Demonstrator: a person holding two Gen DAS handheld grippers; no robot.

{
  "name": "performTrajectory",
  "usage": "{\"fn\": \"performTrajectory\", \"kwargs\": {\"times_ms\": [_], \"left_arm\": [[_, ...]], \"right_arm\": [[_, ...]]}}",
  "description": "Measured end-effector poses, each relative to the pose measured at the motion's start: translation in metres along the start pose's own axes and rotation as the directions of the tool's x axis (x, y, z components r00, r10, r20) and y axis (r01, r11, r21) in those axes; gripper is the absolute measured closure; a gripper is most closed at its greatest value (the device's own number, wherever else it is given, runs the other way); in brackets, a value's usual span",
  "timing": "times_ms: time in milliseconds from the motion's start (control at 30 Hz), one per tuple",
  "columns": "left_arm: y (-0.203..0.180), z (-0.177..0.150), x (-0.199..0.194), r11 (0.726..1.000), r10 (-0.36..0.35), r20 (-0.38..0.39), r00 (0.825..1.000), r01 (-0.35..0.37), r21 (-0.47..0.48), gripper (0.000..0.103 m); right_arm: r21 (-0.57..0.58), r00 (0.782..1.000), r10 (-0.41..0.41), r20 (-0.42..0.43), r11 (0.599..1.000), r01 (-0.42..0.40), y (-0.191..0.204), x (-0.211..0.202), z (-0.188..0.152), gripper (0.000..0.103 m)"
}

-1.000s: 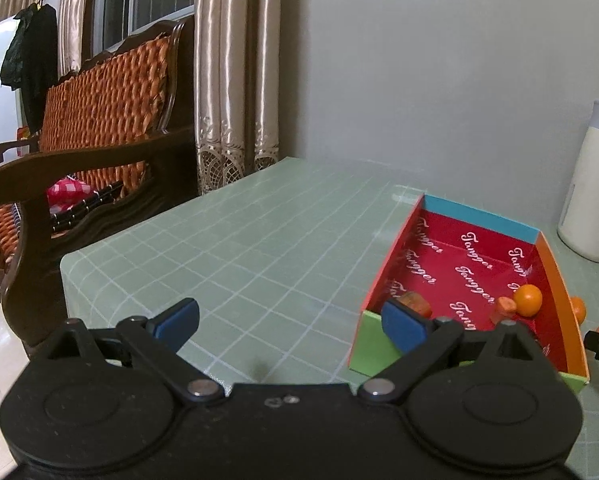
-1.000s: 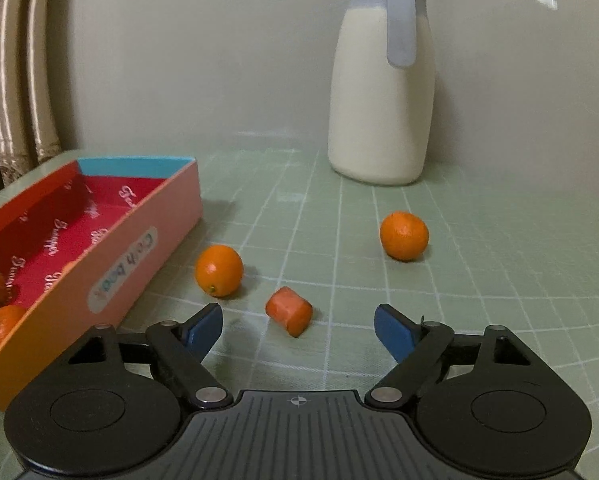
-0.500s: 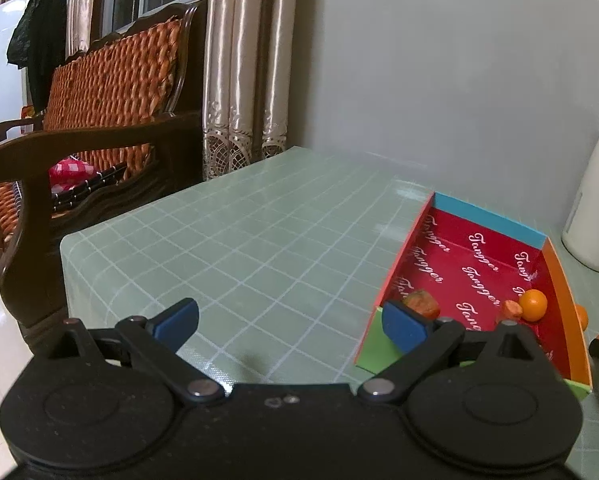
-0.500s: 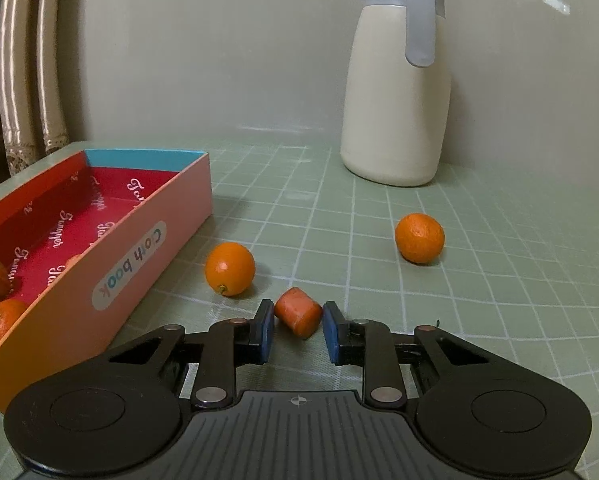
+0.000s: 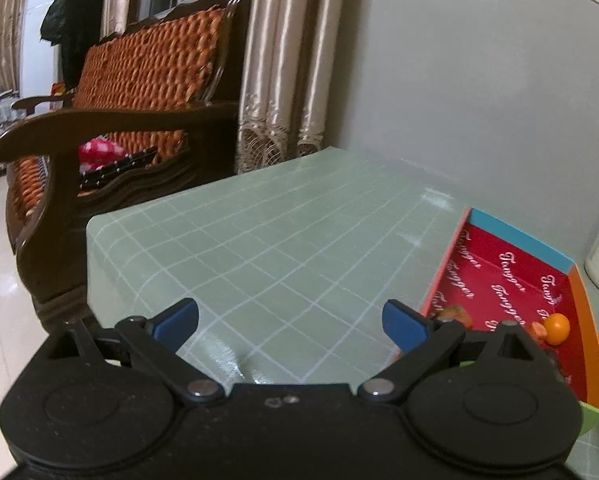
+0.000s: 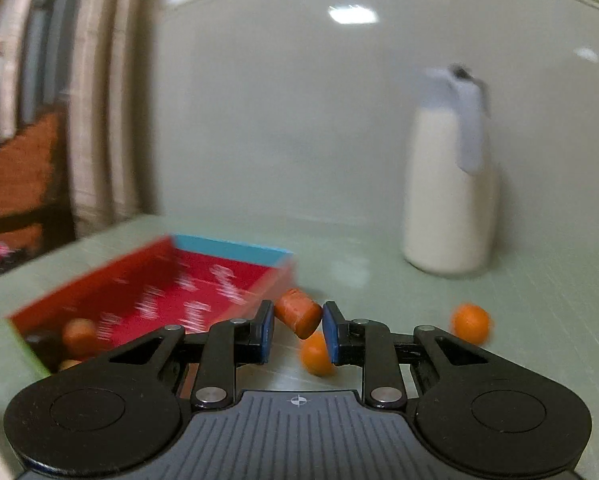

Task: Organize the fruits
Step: 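Carry the carrot chunk with the right gripper into the box and open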

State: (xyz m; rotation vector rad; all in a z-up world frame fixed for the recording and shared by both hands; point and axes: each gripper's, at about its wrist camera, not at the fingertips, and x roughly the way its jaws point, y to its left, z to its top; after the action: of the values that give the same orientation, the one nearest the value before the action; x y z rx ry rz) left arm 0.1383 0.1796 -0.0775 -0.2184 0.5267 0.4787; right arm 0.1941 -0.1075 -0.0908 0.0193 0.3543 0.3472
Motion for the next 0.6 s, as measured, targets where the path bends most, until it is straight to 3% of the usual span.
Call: {"fn": "performTrajectory", "kwargs": {"times_ms": [200,500,567,600], "left_arm": [[0.006,0.0,0.004,1.0,0.018,-0.02,1.0,-0.018,-0.025,0.01],[0.002,-0.003,0.005,1.0,0.019,-0.02,1.0,-0.019,-0.003,0.01],[0.002,-0.003,0.006,1.0,0.019,-0.023,1.0,-0.019,-0.002,0.01],[0.002,-0.003,0.005,1.0,0.019,-0.023,1.0,-0.019,-0.003,0.01]], "right_arm": [[-0.067,0.987,0.16,-0.004,0.985,-0.16,0.034,-0.003,-0.001,0.077],[-0.114,0.981,0.191,-0.029,0.975,-0.193,0.066,0.008,-0.009,0.074],[-0.111,0.985,0.172,-0.014,0.979,-0.173,0.067,0.007,-0.009,0.047],[-0.104,0.987,0.161,0.007,0.982,-0.16,0.065,0.005,-0.009,0.026]]}}
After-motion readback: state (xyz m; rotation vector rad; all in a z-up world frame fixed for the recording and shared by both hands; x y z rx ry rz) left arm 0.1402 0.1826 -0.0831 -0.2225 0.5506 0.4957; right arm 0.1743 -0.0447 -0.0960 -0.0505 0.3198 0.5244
